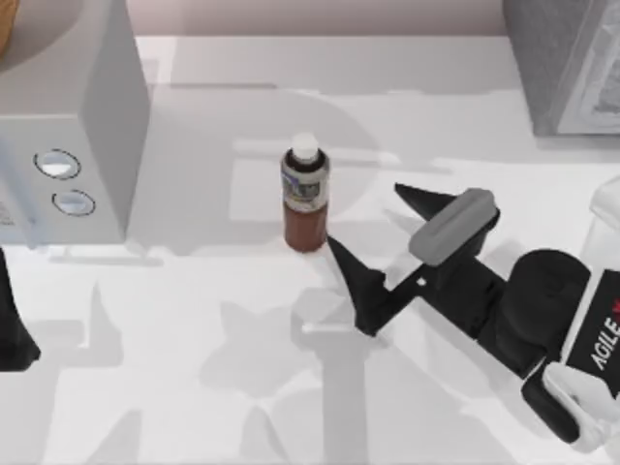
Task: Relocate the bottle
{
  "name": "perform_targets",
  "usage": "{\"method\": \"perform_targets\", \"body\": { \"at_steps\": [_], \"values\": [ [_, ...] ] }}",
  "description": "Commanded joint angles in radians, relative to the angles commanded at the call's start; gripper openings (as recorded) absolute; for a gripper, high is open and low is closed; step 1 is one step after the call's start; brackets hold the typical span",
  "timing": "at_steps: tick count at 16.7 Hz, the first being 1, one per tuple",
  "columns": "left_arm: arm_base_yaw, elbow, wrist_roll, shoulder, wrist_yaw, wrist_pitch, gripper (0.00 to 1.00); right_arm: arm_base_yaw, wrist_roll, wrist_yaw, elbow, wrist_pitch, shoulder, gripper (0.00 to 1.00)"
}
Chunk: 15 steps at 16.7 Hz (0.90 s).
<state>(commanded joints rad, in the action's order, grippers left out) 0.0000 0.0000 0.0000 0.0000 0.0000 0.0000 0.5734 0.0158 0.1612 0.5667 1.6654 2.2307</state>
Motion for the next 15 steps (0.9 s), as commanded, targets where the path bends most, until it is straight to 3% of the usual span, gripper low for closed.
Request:
{"method": "perform_targets", "body": {
  "at_steps": [9,15],
  "values": [
    [0.0,0.0,0.0,0.0,0.0,0.0,1.0,0.009,-0.001,0.002,0.022,0.017,0.041,1.0],
    [0.0,0.0,0.0,0.0,0.0,0.0,1.0,0.037,-0.001,-0.023,0.266,-0.151,0.112,1.0]
  ]
}}
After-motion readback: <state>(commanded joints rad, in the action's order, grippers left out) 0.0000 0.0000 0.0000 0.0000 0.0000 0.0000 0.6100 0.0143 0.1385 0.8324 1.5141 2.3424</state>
